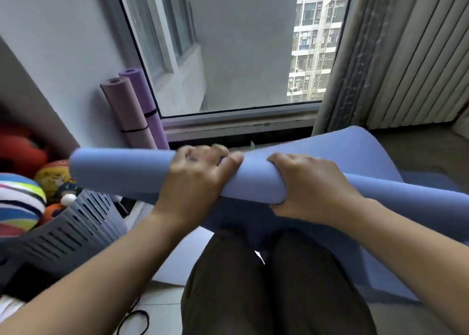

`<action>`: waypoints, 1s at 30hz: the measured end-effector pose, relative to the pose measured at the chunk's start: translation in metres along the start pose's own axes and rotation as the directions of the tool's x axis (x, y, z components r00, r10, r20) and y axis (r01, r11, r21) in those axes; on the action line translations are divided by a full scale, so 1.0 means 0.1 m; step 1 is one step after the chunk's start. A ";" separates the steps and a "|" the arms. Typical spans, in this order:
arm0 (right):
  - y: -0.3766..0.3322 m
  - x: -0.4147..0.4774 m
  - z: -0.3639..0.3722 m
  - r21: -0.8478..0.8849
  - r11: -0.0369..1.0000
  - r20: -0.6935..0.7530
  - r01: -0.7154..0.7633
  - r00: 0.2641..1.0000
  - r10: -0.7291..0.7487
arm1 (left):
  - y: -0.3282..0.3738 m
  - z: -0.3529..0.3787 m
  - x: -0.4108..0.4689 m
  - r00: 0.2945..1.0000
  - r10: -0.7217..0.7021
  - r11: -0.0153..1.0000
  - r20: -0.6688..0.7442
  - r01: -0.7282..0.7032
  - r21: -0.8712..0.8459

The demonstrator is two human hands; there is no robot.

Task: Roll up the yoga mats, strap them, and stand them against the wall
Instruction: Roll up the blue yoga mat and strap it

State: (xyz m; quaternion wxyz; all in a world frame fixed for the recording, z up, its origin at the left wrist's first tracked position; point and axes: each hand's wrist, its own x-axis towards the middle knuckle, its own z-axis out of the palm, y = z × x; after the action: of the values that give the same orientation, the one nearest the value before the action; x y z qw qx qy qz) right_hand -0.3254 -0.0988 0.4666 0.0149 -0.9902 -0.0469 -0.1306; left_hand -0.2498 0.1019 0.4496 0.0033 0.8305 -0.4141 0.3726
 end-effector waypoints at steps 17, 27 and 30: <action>0.04 -0.88 0.60 0.234 0.965 0.741 -0.119 0.665 -0.098 | 0.77 0.21 -0.70 0.507 0.269 0.864 0.819 0.248 -0.438; 0.05 -1.09 0.87 0.024 1.000 0.441 0.019 0.897 -0.028 | 0.65 0.52 -0.27 0.167 0.339 0.867 0.926 0.327 -0.376; 0.23 -0.90 0.88 0.206 0.975 0.557 -0.081 0.829 -0.049 | 0.75 0.45 -0.44 0.430 0.252 0.910 0.867 0.200 -0.363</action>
State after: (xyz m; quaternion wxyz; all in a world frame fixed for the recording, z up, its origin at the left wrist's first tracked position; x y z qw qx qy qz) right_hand -0.3870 -0.1263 0.3579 0.1115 -0.9774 -0.0550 0.1709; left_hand -0.2905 0.0688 0.3665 -0.0484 0.8715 -0.4326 -0.2260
